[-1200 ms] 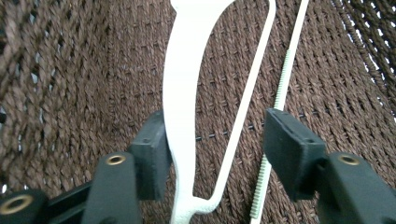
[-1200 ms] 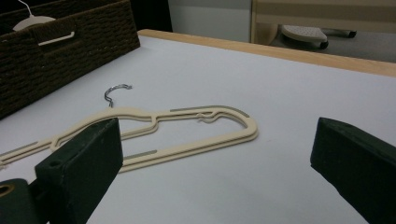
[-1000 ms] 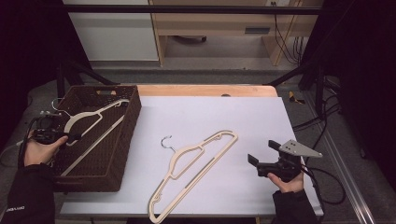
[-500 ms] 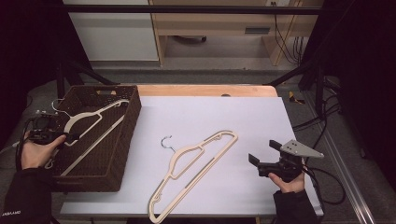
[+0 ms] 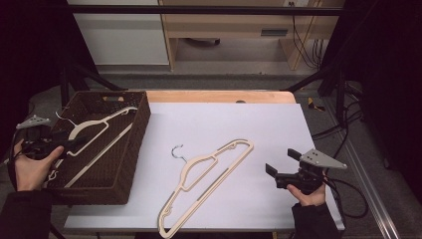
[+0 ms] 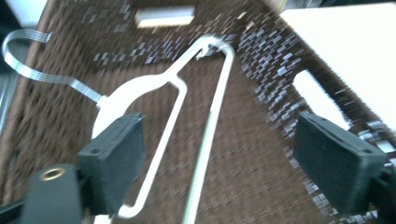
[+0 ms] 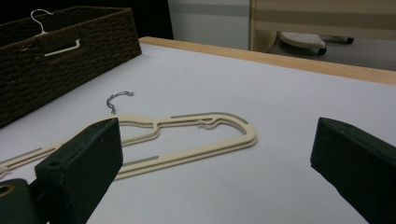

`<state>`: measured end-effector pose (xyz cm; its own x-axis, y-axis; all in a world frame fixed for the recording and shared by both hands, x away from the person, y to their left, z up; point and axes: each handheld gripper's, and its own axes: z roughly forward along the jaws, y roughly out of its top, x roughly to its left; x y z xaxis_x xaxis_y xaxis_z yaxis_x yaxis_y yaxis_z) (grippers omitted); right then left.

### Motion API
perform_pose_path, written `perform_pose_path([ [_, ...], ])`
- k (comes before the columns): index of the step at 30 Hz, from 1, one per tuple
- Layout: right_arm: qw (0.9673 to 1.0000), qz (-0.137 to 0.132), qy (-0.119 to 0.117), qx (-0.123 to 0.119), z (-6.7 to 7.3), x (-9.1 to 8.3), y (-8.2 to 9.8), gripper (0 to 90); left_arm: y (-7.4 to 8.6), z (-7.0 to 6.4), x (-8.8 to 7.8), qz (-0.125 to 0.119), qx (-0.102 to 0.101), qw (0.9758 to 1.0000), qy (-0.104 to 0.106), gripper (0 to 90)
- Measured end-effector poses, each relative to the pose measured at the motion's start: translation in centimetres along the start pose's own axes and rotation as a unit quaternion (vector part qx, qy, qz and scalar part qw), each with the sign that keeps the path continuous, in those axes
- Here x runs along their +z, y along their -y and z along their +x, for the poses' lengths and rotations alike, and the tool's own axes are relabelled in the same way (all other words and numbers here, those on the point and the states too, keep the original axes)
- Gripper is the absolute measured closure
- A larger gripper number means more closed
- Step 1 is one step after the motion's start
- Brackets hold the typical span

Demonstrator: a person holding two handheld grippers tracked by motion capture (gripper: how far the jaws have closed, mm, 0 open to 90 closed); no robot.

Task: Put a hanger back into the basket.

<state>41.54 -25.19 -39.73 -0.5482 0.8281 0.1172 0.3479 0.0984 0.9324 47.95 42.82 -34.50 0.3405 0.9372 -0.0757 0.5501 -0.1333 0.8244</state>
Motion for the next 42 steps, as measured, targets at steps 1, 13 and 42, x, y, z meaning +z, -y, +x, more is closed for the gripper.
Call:
perform_pose_path([
  [1,1.0000,0.000,0.000,0.000,0.0,0.0,0.0,2.6,-0.1,-0.5,-0.2,-0.010,0.005,0.9999,0.003,13.8],
  [13,1.0000,-0.004,-0.003,0.001,0.2,0.0,-0.1,2.5,-0.8,-6.9,-1.6,-0.113,0.028,0.9892,0.088,5.9],
  [42,0.9994,0.008,-0.035,-0.003,3.0,3.8,-1.2,5.4,3.6,-19.8,1.7,-0.109,0.101,0.9699,0.193,6.7],
])
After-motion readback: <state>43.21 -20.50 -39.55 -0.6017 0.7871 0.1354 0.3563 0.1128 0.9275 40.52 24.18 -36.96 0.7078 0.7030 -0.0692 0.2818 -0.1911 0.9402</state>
